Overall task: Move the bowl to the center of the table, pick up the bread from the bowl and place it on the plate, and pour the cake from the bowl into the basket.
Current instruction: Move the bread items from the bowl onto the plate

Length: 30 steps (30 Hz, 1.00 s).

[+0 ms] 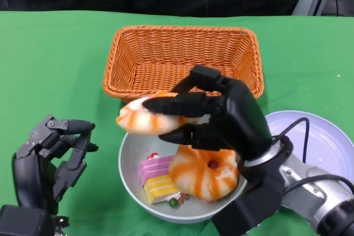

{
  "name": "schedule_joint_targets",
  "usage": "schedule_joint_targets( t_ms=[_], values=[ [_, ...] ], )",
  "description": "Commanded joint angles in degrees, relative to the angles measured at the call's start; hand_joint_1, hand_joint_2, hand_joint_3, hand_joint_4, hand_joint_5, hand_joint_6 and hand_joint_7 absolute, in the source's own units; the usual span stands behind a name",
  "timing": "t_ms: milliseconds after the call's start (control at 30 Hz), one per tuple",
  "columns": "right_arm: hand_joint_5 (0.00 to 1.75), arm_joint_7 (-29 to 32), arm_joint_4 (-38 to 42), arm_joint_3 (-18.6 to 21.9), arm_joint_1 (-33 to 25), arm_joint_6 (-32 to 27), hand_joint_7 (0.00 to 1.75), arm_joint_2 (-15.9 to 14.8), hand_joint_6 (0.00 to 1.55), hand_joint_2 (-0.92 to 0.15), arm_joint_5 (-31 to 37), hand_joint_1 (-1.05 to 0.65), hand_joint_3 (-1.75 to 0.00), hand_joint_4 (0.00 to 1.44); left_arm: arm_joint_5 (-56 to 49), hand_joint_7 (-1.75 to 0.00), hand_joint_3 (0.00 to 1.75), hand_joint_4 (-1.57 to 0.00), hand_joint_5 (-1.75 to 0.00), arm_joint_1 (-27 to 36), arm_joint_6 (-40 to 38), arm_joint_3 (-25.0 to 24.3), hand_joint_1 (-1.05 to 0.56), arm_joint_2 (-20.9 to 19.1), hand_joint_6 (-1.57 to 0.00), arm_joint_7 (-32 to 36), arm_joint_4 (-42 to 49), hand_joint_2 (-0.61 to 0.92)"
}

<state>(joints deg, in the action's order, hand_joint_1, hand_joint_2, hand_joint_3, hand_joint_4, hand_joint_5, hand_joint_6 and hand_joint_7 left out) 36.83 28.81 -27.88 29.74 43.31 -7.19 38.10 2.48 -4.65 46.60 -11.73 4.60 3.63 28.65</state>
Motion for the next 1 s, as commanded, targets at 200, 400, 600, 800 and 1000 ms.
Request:
schedule_joint_targets(
  t_ms=[200, 400, 600, 800, 1000],
  values=[
    [1.2, -20.2, -20.9, 10.6, -11.0, -14.6, 0.17, -0.7, 1.22, -0.91, -18.7, -0.19, -0.01, 0.78, -0.2, -1.0, 0.34, -0.8, -1.36, -0.6, 0.2, -0.6, -0.07, -1.4, -0.85, 1.3, 1.0, 0.91],
    [1.37, -26.4, -28.0, 17.2, -15.8, -22.9, 0.41, -1.1, 1.09, -0.92, -22.7, -0.2, -0.05, 0.77, 0.7, -1.01, 0.34, -0.8, -1.37, -0.7, 0.5, -0.8, -0.08, -1.9, -0.86, 0.4, 1.4, 0.89],
    [1.43, -30.2, -31.5, 21.9, -18.9, -26.8, 0.81, -0.9, 0.88, -0.92, -26.7, -0.16, -0.06, 0.79, 2.0, -1.01, 0.34, -0.8, -1.39, -0.9, 1.2, -0.8, -0.08, -2.4, -0.86, -0.4, 2.4, 0.89],
    [1.41, -33.5, -32.9, 25.4, -20.2, -30.2, 0.81, -0.8, 0.85, -0.92, -30.6, -0.12, -0.12, 0.78, 2.6, -1.01, 0.35, -0.8, -1.39, -1.0, 1.3, -0.7, -0.08, -3.0, -0.86, -0.9, 3.0, 0.9],
    [1.42, -36.5, -30.6, 28.4, -20.7, -30.9, 0.83, -1.2, 0.86, -0.92, -34.5, -0.07, -0.13, 0.79, 4.6, -0.94, 0.32, -0.8, -1.38, -0.6, 0.8, -0.7, -0.09, -3.0, -0.87, -2.6, 2.5, 0.9]
  ],
)
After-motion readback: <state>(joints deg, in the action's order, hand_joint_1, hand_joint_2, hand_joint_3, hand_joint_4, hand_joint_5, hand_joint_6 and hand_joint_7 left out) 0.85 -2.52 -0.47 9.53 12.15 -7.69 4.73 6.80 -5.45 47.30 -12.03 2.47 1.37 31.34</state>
